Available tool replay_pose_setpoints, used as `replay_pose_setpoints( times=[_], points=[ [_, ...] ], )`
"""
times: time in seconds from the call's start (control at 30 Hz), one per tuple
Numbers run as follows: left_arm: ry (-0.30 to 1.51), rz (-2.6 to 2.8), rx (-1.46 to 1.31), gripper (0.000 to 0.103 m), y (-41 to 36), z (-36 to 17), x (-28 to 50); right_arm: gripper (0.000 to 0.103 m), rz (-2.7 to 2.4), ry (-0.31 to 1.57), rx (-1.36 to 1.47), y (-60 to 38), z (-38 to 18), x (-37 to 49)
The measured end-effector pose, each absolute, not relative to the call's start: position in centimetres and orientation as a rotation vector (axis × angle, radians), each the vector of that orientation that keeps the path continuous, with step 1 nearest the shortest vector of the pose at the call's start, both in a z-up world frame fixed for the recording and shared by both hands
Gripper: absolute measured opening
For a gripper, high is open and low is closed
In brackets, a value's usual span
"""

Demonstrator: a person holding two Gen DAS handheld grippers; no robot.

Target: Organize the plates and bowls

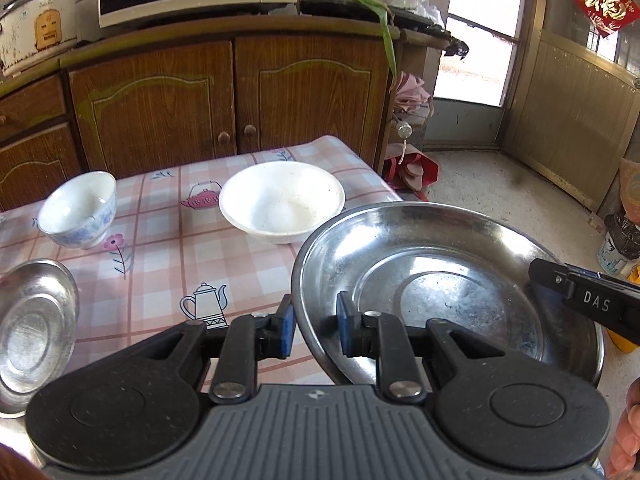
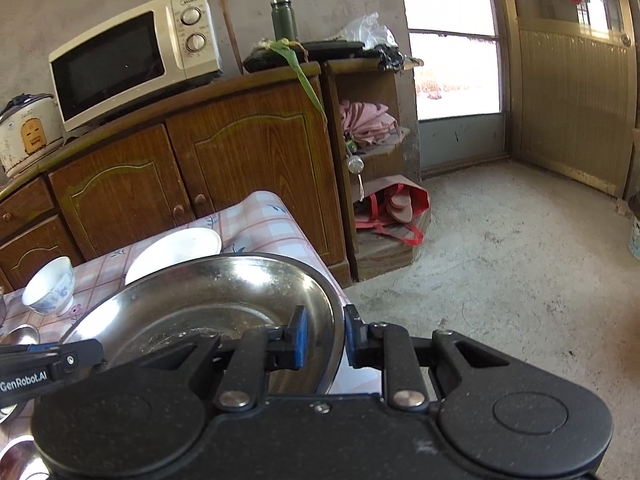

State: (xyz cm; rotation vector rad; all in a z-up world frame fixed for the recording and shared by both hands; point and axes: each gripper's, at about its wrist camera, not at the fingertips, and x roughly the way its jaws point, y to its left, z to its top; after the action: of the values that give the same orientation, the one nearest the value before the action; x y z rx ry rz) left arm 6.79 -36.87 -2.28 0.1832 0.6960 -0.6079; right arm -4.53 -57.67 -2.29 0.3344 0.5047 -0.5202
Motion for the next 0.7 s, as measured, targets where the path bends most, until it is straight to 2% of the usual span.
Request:
replay_pose_setpoints(
  times=[0.7],
  points=[
    [0.618,-0.601,0.146,0.021,-32.0,1.7,3.0,0.025,-0.522,0.443,0.272,-51.8,1.9,-8.2]
  ],
)
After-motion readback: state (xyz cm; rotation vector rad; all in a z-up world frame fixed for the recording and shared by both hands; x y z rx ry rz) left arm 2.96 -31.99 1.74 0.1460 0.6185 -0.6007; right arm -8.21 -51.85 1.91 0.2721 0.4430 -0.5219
